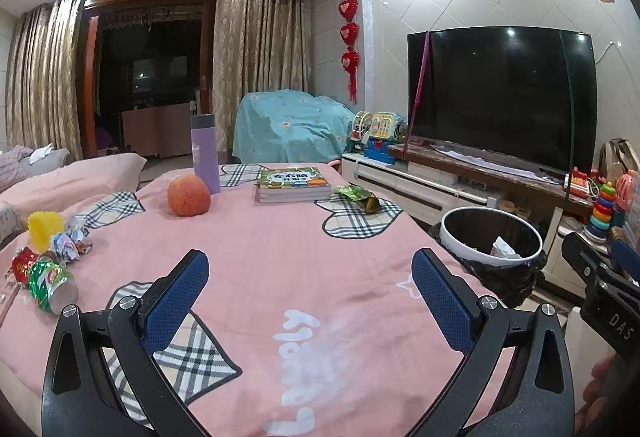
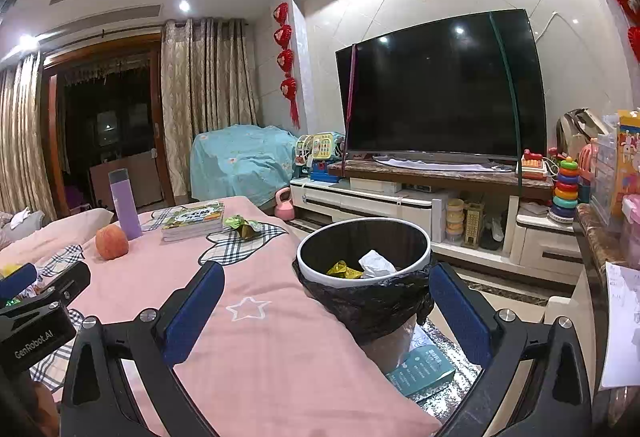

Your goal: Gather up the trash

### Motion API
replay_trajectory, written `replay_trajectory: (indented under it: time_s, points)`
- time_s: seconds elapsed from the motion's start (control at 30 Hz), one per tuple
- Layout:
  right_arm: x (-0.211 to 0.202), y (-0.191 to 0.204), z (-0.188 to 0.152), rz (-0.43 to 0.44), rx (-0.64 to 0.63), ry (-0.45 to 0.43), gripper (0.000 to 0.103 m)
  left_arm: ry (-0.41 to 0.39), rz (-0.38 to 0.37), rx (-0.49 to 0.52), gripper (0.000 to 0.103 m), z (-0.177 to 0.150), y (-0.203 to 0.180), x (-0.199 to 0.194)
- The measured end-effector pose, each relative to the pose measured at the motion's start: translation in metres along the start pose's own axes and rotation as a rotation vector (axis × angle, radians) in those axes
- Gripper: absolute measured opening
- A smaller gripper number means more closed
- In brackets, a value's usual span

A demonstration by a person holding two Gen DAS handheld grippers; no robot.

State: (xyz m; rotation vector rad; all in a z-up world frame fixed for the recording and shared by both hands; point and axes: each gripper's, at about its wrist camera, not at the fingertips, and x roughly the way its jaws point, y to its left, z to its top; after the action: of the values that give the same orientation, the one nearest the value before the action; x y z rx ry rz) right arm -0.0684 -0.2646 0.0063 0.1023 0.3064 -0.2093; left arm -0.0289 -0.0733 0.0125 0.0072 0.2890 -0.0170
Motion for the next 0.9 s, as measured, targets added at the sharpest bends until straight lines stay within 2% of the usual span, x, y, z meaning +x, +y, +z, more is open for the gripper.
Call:
replay_trajectory:
  time_s: [0.9]
  points:
    - [-0.0005,-0.001,-0.0013,0.014,0.003,0.008,0.103,0.006,-0.005,0.026,0.103,-0.0026,-0.0068,0.0012]
